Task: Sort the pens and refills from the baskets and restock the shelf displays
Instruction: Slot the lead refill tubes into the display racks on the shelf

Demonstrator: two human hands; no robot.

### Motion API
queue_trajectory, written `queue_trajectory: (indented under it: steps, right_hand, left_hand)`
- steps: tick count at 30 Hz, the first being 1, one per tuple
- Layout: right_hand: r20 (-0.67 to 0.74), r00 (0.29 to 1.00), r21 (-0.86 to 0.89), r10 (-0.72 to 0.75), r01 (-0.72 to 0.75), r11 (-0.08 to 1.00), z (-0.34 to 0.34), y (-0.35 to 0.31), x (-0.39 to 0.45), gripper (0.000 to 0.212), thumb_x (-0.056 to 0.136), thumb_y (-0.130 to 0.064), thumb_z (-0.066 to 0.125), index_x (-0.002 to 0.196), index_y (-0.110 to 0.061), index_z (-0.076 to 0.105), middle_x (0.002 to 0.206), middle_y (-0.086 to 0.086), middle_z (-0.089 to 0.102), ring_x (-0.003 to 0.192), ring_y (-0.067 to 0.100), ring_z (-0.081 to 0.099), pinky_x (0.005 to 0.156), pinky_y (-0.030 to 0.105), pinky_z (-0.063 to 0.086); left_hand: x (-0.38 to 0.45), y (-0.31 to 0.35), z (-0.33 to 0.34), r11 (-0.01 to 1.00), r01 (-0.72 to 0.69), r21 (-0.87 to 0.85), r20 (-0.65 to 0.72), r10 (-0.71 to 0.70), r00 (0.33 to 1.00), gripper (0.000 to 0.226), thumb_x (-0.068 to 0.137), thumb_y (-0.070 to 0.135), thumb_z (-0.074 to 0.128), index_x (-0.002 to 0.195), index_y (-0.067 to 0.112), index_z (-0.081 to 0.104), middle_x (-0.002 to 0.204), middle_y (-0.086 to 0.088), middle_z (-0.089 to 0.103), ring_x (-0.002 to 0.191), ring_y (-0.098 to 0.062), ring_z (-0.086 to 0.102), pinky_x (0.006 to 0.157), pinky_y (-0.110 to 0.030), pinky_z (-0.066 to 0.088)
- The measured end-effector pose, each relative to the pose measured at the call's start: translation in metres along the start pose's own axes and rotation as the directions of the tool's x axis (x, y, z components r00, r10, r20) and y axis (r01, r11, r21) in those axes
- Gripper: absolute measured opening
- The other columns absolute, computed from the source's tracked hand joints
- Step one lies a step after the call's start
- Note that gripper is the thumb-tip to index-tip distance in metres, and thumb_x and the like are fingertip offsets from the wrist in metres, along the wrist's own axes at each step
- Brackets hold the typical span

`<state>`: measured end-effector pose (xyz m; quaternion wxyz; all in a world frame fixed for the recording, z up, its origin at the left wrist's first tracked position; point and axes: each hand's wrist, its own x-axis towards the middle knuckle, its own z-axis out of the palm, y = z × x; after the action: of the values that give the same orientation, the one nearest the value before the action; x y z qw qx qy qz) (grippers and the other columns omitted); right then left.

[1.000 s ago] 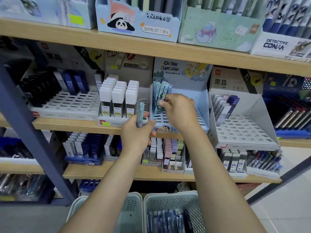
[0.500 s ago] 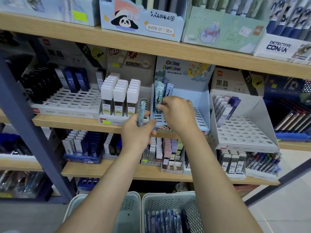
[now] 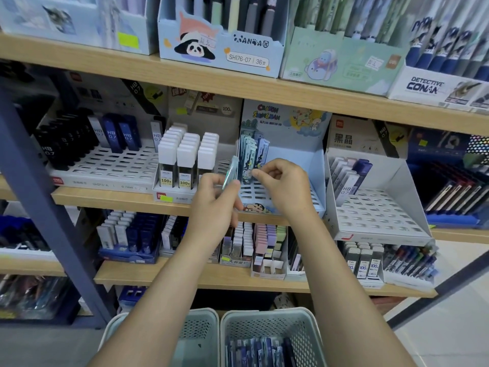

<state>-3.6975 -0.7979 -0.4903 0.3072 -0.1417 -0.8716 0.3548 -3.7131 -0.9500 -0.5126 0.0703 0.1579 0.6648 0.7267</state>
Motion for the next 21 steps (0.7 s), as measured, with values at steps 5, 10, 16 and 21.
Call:
queue_trajectory:
  steps: [5,10,16,21]
  right_hand:
    - [0.004,1.0,0.071,-0.001,0.0,0.997,0.005,-0.003,0.0,0.014,0.09,-0.032,0.073,0.085,-0.019,0.07,0.07,-0.011,0.06,0.065,0.003,0.052,0.067,0.027,0.049]
    - [0.043,0.999,0.053,-0.009,0.007,0.999,0.015,-0.003,0.003,0.012,0.093,-0.025,0.069,0.085,-0.017,0.067,0.073,-0.009,0.062,0.067,0.002,0.053,0.066,0.026,0.046]
    - [0.042,0.998,-0.016,-0.035,0.036,0.999,0.015,-0.002,0.003,0.014,0.092,-0.027,0.07,0.087,-0.015,0.072,0.073,-0.007,0.062,0.069,0.011,0.055,0.072,0.035,0.051]
    - [-0.029,0.999,-0.032,-0.019,0.018,0.999,0.0,-0.008,0.002,0.008,0.092,-0.023,0.069,0.09,-0.016,0.072,0.073,-0.016,0.059,0.071,0.003,0.055,0.074,0.029,0.05]
  left_hand:
    - [-0.006,0.001,-0.004,0.997,0.046,-0.063,0.041,-0.043,0.998,0.012,0.103,0.022,0.055,0.098,0.011,0.055,0.072,-0.006,0.067,0.047,-0.02,0.059,0.039,-0.024,0.037]
    - [-0.008,0.003,-0.01,0.997,0.053,-0.059,0.077,-0.048,0.996,0.016,0.104,0.027,0.053,0.109,0.018,0.065,0.07,-0.002,0.067,0.05,-0.016,0.06,0.041,-0.023,0.038]
    - [-0.006,0.005,-0.012,0.995,0.097,-0.007,0.11,-0.096,0.989,0.019,0.107,0.026,0.043,0.11,0.024,0.062,0.07,0.002,0.064,0.051,-0.01,0.052,0.047,-0.017,0.042]
    - [-0.004,0.006,-0.011,0.98,0.124,-0.158,0.139,-0.102,0.985,0.024,0.106,0.014,0.045,0.118,0.008,0.065,0.076,0.0,0.071,0.064,-0.012,0.063,0.051,-0.022,0.041]
